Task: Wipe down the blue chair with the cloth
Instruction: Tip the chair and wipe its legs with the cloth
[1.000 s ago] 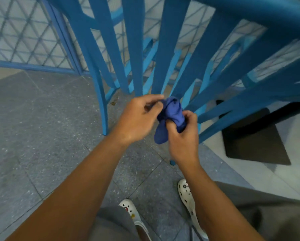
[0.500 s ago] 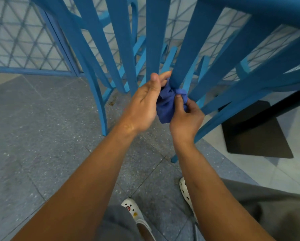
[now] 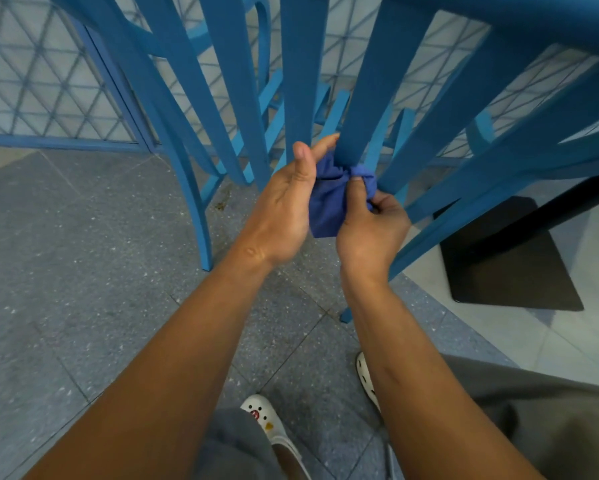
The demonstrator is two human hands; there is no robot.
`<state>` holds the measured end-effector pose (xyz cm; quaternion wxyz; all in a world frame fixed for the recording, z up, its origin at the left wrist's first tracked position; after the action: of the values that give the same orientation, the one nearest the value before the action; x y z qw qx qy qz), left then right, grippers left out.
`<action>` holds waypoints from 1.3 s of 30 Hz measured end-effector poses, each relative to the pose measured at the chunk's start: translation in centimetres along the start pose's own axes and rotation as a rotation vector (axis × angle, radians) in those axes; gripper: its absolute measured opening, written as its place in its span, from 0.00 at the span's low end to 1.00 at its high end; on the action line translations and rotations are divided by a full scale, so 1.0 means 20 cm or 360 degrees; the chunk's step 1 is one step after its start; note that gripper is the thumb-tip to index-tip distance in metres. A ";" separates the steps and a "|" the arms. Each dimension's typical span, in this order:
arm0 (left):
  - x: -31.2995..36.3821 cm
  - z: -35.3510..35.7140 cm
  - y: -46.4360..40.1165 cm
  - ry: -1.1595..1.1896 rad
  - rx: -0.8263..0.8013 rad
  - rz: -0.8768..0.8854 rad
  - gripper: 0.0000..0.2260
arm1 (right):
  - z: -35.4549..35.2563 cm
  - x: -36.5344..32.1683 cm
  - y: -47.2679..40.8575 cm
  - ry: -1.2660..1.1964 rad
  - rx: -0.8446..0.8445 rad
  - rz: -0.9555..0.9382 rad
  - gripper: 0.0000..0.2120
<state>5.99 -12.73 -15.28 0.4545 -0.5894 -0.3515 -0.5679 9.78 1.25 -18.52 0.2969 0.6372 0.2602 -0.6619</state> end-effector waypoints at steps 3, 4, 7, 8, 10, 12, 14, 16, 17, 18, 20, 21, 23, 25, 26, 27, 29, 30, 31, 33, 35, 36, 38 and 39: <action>0.01 0.00 0.00 0.0023 -0.0011 0.0004 0.45 | 0.00 -0.08 -0.01 0.0012 -0.0021 -0.0140 0.15; 0.01 -0.01 0.00 0.0029 0.0001 0.0008 0.45 | 0.01 -0.10 -0.01 -0.0004 -0.0032 -0.0180 0.16; 0.00 -0.03 -0.01 0.0016 0.0019 0.0003 0.45 | 0.03 -0.06 -0.02 -0.0013 -0.0037 -0.0137 0.16; 0.00 -0.03 -0.01 0.0004 0.0012 -0.0003 0.45 | 0.04 -0.03 -0.02 0.0010 -0.0037 -0.0086 0.16; -0.01 -0.02 0.00 -0.0014 -0.0045 -0.0005 0.46 | 0.04 0.03 -0.02 0.0080 -0.0057 0.0009 0.16; -0.02 -0.01 0.00 -0.0013 -0.0086 0.0001 0.45 | 0.04 0.03 -0.02 0.0108 -0.0076 0.0013 0.15; -0.03 -0.02 0.00 0.0011 -0.0088 -0.0011 0.44 | 0.02 -0.02 -0.03 0.0090 -0.0065 -0.0075 0.14; -0.03 -0.03 0.00 0.0014 -0.0059 -0.0022 0.42 | 0.01 -0.07 -0.05 0.0058 -0.0065 -0.0178 0.15; -0.03 -0.03 0.00 0.0012 -0.0043 -0.0026 0.42 | 0.01 -0.07 -0.05 0.0048 -0.0076 -0.0180 0.16; -0.03 -0.03 0.00 0.0012 -0.0035 -0.0027 0.42 | 0.02 -0.05 -0.05 0.0051 -0.0084 -0.0143 0.16; -0.04 -0.02 0.01 0.0016 -0.0062 -0.0022 0.43 | 0.04 0.01 -0.03 0.0052 -0.0097 -0.0006 0.16; -0.05 -0.01 0.01 0.0022 -0.0087 -0.0029 0.44 | 0.04 0.03 -0.01 0.0057 -0.0096 0.0053 0.15; -0.06 -0.01 0.02 0.0025 -0.0099 -0.0051 0.44 | 0.03 0.02 -0.02 0.0060 -0.0088 0.0063 0.13; -0.05 -0.01 0.02 0.0012 -0.0083 -0.0034 0.43 | 0.01 -0.05 -0.05 -0.0007 -0.0100 -0.0036 0.13; -0.05 -0.02 0.01 0.0018 -0.0075 -0.0020 0.43 | 0.01 -0.08 -0.06 -0.0047 -0.0105 -0.0073 0.14; -0.05 -0.02 0.01 0.0035 -0.0066 -0.0015 0.42 | 0.00 -0.09 -0.06 -0.0056 -0.0100 -0.0088 0.14; -0.05 -0.02 0.01 0.0051 -0.0051 -0.0009 0.42 | 0.00 -0.07 -0.06 0.0024 -0.0077 -0.0069 0.14; -0.05 -0.02 0.01 0.0042 -0.0053 -0.0004 0.42 | 0.00 -0.04 -0.05 0.0068 -0.0076 -0.0041 0.13; -0.05 -0.01 0.02 0.0023 -0.0059 0.0000 0.41 | 0.00 -0.02 -0.05 0.0101 -0.0088 -0.0001 0.12; -0.03 0.00 0.03 -0.0034 -0.0058 0.0013 0.40 | -0.01 0.00 -0.05 0.0151 -0.0149 0.0041 0.11; -0.01 0.01 0.05 -0.0037 -0.0025 0.0017 0.38 | -0.03 -0.03 -0.05 0.0235 -0.0232 -0.0026 0.10; 0.00 0.01 0.06 -0.0022 0.0011 0.0015 0.36 | -0.05 -0.06 -0.04 0.0272 -0.0258 -0.0085 0.10; 0.01 0.01 0.08 -0.0041 0.0139 0.0010 0.31 | -0.14 -0.12 -0.01 0.0282 -0.0245 -0.0166 0.10; 0.03 0.01 0.10 -0.0092 0.0217 0.0007 0.27 | -0.20 -0.14 0.01 0.0258 -0.0219 -0.0171 0.10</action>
<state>7.98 -13.24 -15.01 0.4845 -0.5739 -0.4011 -0.5243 12.76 4.26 -15.95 0.2820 0.6519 0.3620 -0.6037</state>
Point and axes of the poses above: each hand's wrist, its own y-axis away from the middle knuckle, its own z-axis out of the palm, x = y × z, the point moved 10 cm from there along -y, towards the middle knuckle
